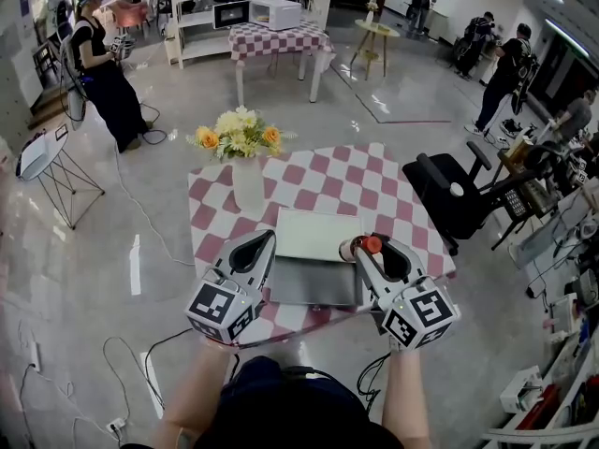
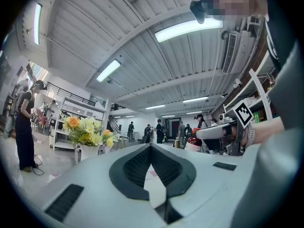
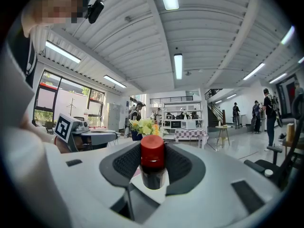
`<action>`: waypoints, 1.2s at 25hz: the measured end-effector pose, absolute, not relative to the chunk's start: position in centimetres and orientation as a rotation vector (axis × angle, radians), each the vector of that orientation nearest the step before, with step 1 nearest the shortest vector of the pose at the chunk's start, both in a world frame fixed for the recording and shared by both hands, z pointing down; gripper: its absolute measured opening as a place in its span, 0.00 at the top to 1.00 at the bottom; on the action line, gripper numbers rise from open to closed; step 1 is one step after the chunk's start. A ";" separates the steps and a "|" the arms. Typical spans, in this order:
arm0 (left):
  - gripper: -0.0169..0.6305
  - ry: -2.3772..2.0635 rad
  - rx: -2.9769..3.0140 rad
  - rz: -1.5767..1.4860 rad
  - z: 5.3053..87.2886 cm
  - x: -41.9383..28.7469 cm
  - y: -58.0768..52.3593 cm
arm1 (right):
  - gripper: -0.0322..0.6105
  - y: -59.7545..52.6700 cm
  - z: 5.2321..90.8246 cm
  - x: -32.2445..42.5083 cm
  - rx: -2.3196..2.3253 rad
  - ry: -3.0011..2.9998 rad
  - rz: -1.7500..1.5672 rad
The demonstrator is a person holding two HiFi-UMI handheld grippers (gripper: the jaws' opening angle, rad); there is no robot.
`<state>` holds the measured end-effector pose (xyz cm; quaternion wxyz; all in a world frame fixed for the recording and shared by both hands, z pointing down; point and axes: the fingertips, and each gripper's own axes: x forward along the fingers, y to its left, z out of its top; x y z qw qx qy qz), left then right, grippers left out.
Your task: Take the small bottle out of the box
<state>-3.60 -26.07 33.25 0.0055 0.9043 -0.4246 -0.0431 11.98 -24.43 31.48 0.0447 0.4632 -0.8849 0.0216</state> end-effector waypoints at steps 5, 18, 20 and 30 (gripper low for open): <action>0.97 -1.329 2.834 -0.141 33.0 -3.6 -26.3 | 0.72 -24.5 31.5 12.1 1.423 -2.704 0.066; 0.97 -1.305 2.836 -0.094 33.8 -3.5 -26.8 | 0.72 -25.2 32.3 12.1 1.430 -2.685 0.092; 0.97 -1.307 2.833 -0.089 33.9 -3.6 -26.9 | 0.72 -25.4 32.5 12.0 1.427 -2.682 0.097; 0.97 -1.311 2.819 -0.070 34.9 -4.0 -27.2 | 0.72 -25.7 33.2 11.7 1.418 -2.681 0.108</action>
